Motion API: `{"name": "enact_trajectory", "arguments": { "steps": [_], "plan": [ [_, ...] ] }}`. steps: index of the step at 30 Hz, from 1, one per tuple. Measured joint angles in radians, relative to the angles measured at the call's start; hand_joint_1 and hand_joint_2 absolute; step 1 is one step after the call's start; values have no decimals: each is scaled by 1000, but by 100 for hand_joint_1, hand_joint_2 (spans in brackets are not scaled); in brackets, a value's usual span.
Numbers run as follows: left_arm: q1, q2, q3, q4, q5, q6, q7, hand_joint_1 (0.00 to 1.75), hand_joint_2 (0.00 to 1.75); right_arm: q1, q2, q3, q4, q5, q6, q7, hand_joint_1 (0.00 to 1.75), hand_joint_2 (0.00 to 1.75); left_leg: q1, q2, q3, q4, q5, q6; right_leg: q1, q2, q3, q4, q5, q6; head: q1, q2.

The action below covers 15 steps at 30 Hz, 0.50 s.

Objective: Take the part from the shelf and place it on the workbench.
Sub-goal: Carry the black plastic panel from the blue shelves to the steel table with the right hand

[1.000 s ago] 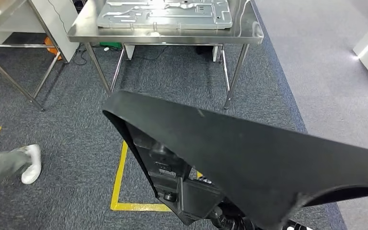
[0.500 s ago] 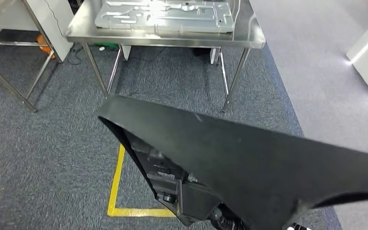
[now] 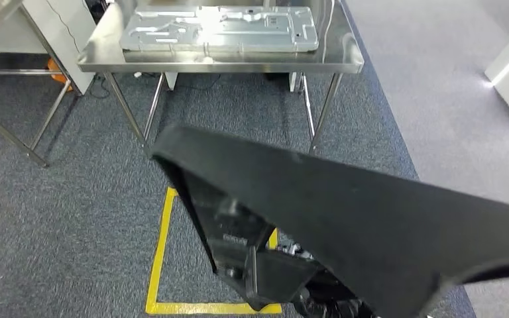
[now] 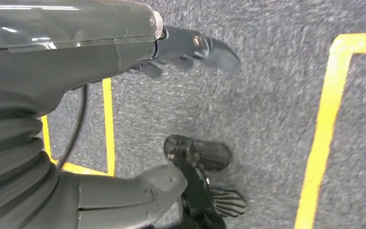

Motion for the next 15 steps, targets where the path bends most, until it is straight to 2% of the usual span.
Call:
{"name": "enact_trajectory", "arguments": {
  "steps": [1,2,3,4,6,7,8,11,12,13,14,15],
  "plan": [
    [2,1,0,0,0,0,0,0,175,0,0,0,0,0,0,0,169,175,1,-1,-52,77,-22,-2,1,0,10,0,-10,-2,0,0],
    [5,1,0,0,0,0,0,0,175,1,0,0,1,0,0,1,169,175,1,-1,-96,131,-26,-5,2,1,21,1,-21,-1,0,0],
    [8,1,0,0,0,0,0,0,175,2,0,0,1,0,0,1,169,175,1,-1,-123,145,-5,-7,2,3,35,2,-33,-1,0,0],
    [10,1,0,0,0,0,0,0,175,3,0,0,1,0,0,1,169,175,1,-1,-129,118,37,-8,2,4,51,3,-46,2,-1,0],
    [12,1,0,0,0,0,0,0,175,3,0,0,1,0,0,1,169,175,0,-1,-98,-15,144,-8,0,6,87,0,-73,10,0,0],
    [11,2,0,0,0,0,0,0,175,3,0,0,2,0,0,0,169,175,-2,-1,-77,-78,173,-4,1,8,100,-2,-86,16,-1,0],
    [11,2,0,0,-1,0,0,0,175,2,0,0,2,0,0,0,169,175,-3,-2,-61,-118,184,1,3,9,109,-6,-95,21,0,0],
    [8,2,0,0,-3,-1,0,0,175,2,0,0,2,1,-1,0,169,175,-4,-6,-42,-141,162,26,4,11,123,-4,-103,36,-1,0],
    [8,2,0,0,-3,-1,0,0,175,2,0,0,2,1,-1,0,169,175,-3,-7,-35,-142,156,33,3,10,119,16,-106,40,-1,0],
    [8,2,0,0,-3,-1,0,0,175,1,0,-1,2,1,-1,0,169,175,-1,-8,-26,-142,149,39,1,8,100,53,-117,45,0,0],
    [8,2,0,0,-3,-1,0,0,175,1,0,-1,1,1,-1,0,169,175,-1,-8,-19,-143,143,43,-1,6,65,112,-134,50,0,0],
    [8,2,0,0,-3,-1,0,0,175,1,0,-1,1,1,-2,-1,169,175,-2,-8,-12,-143,135,45,-3,5,15,188,-160,56,0,0]
  ]
}}
